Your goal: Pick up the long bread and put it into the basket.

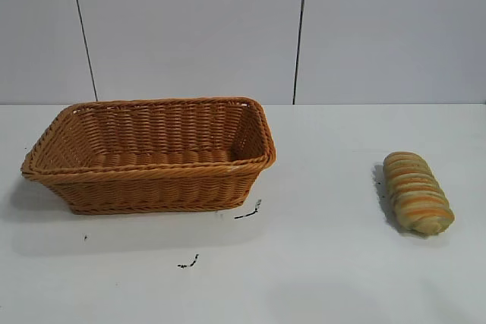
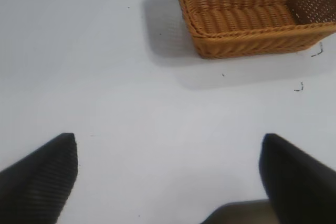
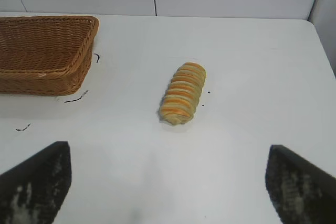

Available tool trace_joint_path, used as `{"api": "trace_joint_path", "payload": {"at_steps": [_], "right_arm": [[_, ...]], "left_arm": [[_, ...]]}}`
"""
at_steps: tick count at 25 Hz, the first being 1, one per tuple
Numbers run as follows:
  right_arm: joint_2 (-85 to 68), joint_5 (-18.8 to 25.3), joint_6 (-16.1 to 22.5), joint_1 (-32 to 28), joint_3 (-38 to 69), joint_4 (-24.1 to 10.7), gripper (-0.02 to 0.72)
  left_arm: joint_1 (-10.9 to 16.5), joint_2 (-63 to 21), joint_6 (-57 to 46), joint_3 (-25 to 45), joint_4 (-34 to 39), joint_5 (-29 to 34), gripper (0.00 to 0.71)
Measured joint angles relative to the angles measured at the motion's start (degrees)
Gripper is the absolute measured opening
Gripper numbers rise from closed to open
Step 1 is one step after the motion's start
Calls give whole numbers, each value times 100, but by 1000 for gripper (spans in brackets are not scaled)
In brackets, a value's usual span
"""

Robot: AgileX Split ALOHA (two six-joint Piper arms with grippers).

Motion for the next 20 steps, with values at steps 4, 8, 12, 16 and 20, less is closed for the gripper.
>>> {"api": "trace_joint_path", "payload": {"at_steps": [4, 8, 12, 16, 20], "right_arm": [[0, 0, 0, 0, 0, 0, 690], [0, 0, 0, 0, 0, 0, 690], [0, 0, 0, 0, 0, 0, 690], [11, 0, 0, 0, 0, -12, 690], [626, 5, 0, 0, -101, -12, 690]], "left_arm": [[0, 0, 0, 0, 0, 0, 692], [0, 0, 0, 0, 0, 0, 692], [0, 0, 0, 0, 0, 0, 692], [0, 0, 0, 0, 0, 0, 692], [0, 0, 0, 0, 0, 0, 692]]}}
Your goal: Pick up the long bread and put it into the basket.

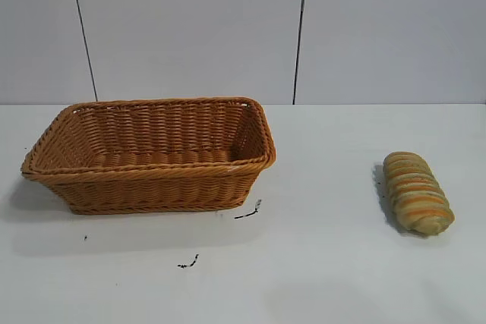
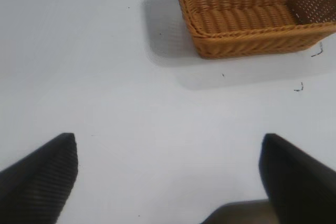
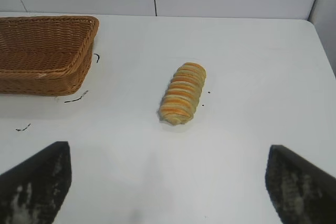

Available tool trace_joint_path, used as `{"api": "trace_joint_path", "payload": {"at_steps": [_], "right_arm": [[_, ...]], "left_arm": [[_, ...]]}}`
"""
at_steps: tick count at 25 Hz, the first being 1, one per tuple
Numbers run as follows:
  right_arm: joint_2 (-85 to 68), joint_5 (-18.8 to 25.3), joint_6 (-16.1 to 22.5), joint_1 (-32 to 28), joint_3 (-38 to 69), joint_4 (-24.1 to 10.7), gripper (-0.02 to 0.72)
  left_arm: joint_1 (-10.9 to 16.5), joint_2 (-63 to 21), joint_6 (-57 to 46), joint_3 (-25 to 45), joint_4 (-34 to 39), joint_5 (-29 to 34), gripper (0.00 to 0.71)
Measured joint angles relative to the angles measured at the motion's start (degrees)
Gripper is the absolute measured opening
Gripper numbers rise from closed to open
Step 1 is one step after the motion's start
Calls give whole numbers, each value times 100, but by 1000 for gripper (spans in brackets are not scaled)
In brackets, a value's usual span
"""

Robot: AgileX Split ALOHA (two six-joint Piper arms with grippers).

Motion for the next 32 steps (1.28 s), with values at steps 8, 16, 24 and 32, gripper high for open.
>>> {"api": "trace_joint_path", "payload": {"at_steps": [8, 16, 24, 32], "right_arm": [[2904, -18, 0, 0, -685, 0, 690], [6019, -218, 0, 0, -1765, -75, 690], [8352, -275, -13, 0, -3322, -107, 690], [10059, -565, 32, 138, -4670, -93, 690]], "left_arm": [[0, 0, 0, 0, 0, 0, 692], [0, 0, 0, 0, 0, 0, 692], [0, 0, 0, 0, 0, 0, 692], [0, 0, 0, 0, 0, 0, 692]]}}
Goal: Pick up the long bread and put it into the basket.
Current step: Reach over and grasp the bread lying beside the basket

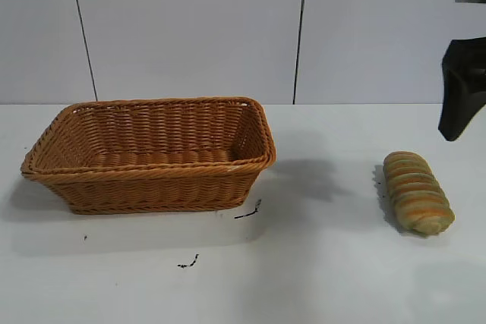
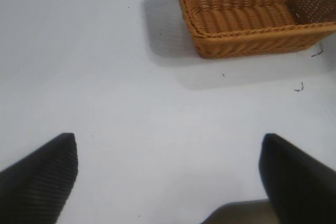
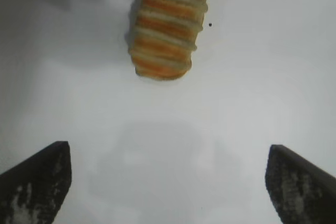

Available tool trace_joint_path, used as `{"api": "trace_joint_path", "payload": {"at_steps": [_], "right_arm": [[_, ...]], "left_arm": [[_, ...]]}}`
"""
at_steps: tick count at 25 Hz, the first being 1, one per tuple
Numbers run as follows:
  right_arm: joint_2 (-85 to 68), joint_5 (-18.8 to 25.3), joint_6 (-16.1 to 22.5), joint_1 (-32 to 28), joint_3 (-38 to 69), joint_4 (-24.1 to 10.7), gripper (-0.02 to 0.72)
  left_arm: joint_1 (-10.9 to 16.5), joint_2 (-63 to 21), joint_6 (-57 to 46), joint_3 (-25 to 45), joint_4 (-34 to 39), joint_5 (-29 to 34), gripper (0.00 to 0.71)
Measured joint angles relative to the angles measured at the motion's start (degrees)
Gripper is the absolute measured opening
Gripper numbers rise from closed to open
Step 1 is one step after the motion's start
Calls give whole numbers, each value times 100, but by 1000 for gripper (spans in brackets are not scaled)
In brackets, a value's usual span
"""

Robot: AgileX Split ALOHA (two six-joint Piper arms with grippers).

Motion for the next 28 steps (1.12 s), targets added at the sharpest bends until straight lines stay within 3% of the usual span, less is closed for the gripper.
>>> {"api": "trace_joint_path", "payload": {"at_steps": [12, 28], "right_arm": [[1405, -165, 334, 27, -580, -314, 690], [1699, -521, 356, 27, -581, -318, 690]], "left_arm": [[0, 0, 0, 0, 0, 0, 692], [0, 0, 0, 0, 0, 0, 692]]}}
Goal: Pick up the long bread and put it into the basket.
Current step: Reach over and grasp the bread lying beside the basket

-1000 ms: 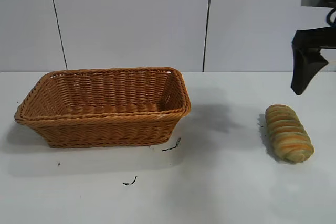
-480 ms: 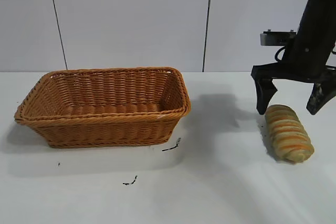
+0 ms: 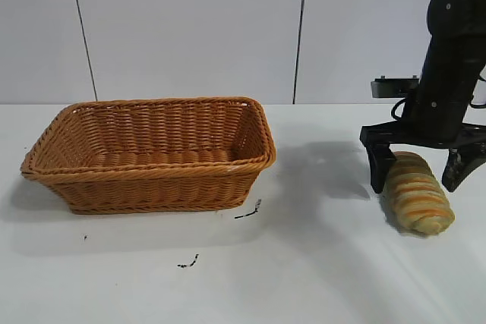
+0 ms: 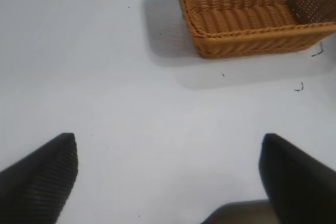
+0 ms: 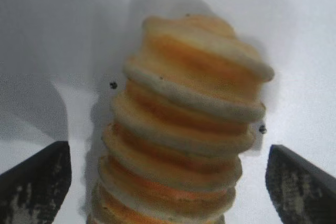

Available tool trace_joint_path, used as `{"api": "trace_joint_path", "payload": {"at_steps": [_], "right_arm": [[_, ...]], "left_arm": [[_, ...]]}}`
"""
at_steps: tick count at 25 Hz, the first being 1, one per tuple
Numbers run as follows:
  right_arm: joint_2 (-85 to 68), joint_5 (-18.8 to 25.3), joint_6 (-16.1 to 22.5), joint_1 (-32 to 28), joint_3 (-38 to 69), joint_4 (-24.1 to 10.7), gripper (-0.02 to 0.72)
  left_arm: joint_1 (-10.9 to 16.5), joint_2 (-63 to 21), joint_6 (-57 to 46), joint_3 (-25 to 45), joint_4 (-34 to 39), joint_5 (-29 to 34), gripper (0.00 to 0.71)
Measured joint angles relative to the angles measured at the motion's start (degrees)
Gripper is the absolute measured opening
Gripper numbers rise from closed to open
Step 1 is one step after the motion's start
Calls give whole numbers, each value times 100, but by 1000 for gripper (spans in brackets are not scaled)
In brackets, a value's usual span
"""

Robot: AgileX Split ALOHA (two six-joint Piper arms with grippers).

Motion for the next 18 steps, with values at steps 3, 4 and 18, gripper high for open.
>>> {"api": "trace_joint_path", "payload": {"at_steps": [3, 4, 18], "right_arm": [[0, -51, -63, 0, 0, 0, 690], [10, -51, -63, 0, 0, 0, 690], [186, 100, -108, 0, 0, 17, 239]], "left_arm": [[0, 0, 0, 0, 0, 0, 692], [0, 0, 0, 0, 0, 0, 692], [0, 0, 0, 0, 0, 0, 692]]}}
